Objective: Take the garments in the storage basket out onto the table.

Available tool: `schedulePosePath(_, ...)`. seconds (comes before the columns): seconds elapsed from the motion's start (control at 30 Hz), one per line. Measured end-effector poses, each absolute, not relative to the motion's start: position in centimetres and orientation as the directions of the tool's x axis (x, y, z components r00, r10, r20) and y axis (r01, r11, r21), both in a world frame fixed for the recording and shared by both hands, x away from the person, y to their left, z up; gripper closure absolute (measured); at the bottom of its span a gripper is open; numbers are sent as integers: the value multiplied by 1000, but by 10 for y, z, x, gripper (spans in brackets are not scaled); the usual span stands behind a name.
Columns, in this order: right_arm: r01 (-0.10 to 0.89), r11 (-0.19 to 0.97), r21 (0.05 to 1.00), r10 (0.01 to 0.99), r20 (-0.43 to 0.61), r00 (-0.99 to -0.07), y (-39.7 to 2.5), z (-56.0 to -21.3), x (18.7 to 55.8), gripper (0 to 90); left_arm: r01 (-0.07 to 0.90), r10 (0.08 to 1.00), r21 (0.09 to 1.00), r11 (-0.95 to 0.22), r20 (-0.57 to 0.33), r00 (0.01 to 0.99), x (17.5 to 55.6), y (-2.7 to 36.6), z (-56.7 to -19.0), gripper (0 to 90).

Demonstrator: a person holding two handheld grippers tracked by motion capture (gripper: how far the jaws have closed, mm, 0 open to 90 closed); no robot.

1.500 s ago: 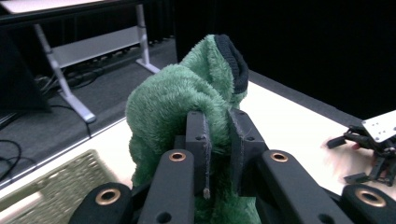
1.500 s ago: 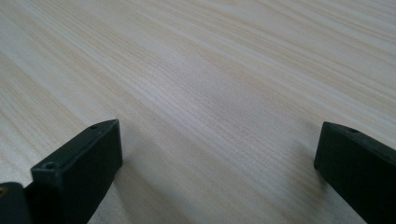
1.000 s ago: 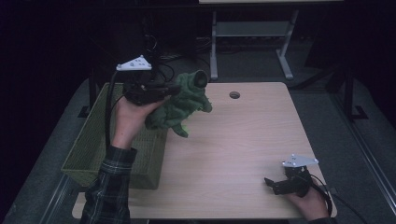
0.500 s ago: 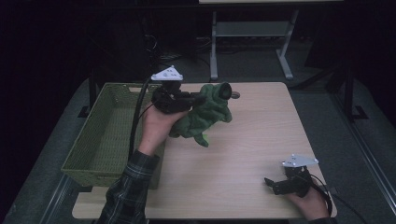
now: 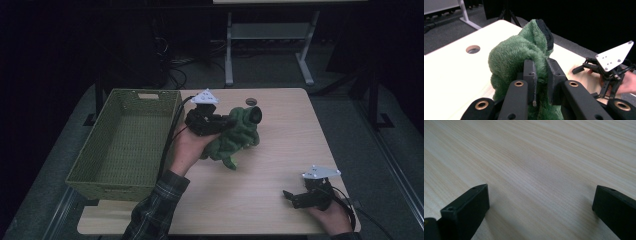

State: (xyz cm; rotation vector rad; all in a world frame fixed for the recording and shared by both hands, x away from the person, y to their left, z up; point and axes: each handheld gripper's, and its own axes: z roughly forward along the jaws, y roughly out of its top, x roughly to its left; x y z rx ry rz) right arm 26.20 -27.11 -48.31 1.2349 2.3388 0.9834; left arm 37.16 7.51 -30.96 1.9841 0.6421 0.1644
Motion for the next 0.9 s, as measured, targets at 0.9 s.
schedulePosePath(0.9, 596, 394, 700, 815, 34, -578, -271, -483, 262, 4, 455, 476, 779, -433, -231, 849, 371, 34, -404, 754)
